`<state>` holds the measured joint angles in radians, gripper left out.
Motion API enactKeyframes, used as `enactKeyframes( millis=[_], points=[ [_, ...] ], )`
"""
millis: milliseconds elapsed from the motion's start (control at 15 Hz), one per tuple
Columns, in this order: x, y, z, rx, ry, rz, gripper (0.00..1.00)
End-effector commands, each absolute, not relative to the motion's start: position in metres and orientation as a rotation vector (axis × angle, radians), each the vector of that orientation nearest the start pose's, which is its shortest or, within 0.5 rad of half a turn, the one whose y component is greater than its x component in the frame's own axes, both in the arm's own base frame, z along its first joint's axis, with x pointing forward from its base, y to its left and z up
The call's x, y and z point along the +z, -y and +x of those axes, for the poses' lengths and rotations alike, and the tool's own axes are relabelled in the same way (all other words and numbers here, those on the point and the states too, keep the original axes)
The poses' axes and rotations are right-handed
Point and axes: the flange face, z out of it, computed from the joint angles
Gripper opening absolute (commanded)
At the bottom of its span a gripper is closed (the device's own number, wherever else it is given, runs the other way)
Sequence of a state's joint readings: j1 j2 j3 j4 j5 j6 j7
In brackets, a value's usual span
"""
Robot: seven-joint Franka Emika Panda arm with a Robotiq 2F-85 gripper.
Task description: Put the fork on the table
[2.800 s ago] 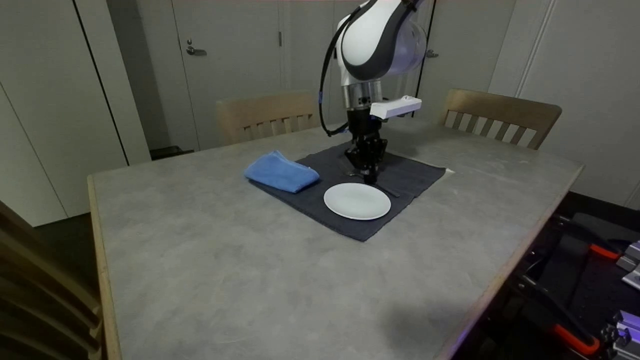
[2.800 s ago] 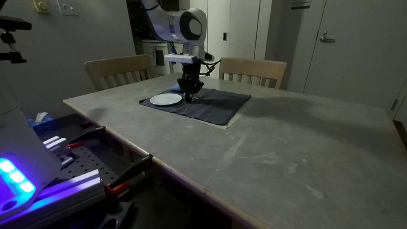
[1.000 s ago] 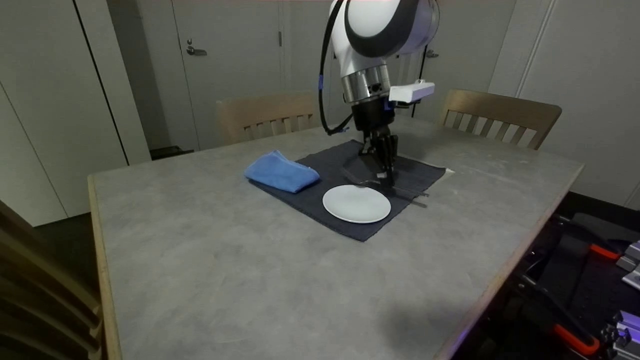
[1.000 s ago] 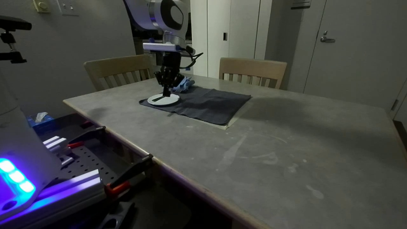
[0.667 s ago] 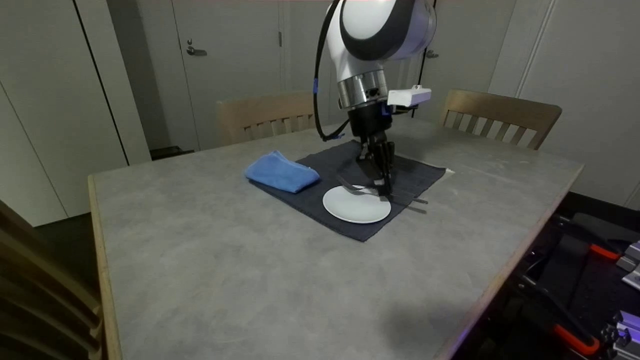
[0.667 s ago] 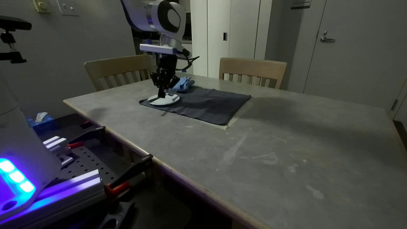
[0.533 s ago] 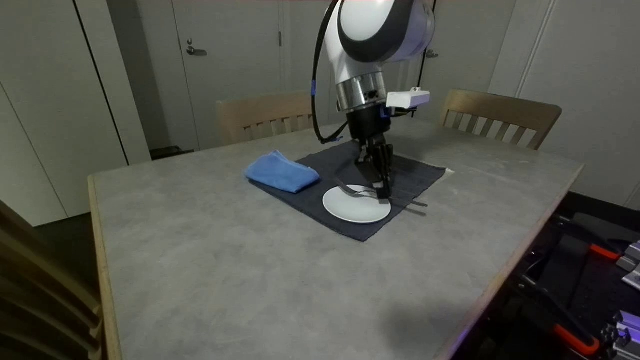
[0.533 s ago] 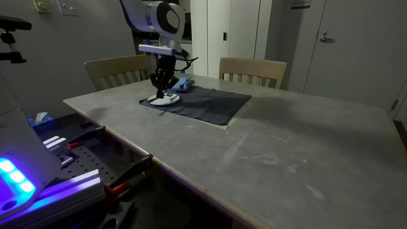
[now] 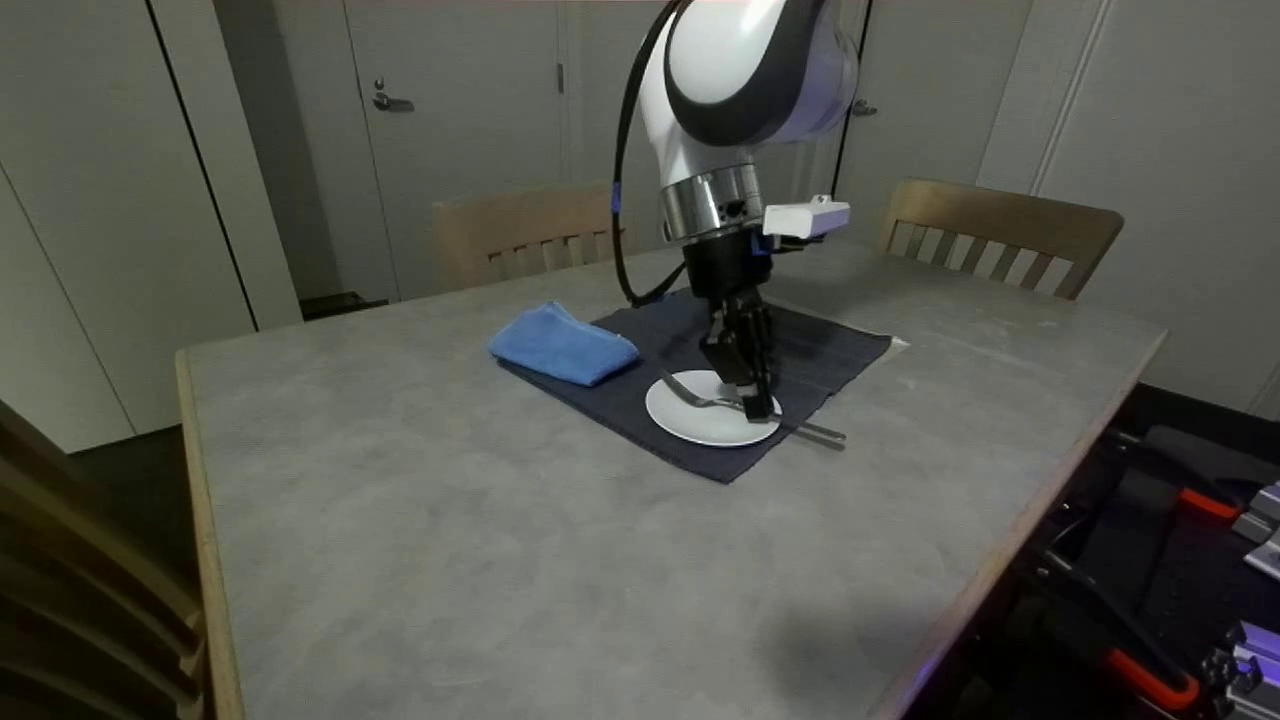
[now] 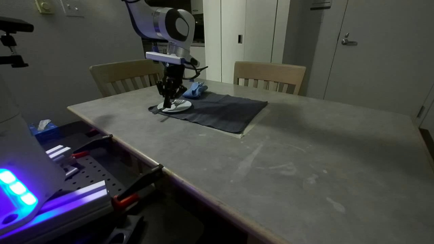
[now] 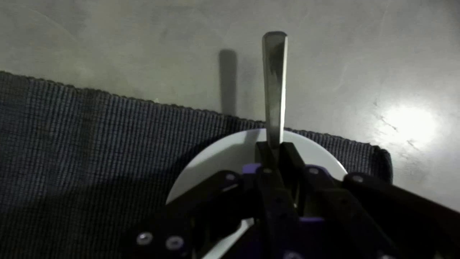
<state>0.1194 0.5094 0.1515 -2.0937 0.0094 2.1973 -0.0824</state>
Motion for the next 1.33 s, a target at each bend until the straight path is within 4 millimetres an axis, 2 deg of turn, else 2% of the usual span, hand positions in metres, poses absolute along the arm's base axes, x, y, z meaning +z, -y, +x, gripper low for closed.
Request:
enactKeyframes(
  millis=[0, 67, 200, 800, 1267],
  points=[
    [0.145, -0.151, 0.517, 0.595, 0.526, -2.969, 0.03],
    [0.146, -0.151, 0.517, 0.592, 0.525, -2.973, 0.03],
    [0.149, -0.15, 0.517, 0.579, 0.526, -2.985, 0.36],
    [0.177, -0.149, 0.515, 0.484, 0.556, -3.03, 0.98],
    [0.195, -0.143, 0.509, 0.475, 0.567, -3.098, 1.0]
  ],
)
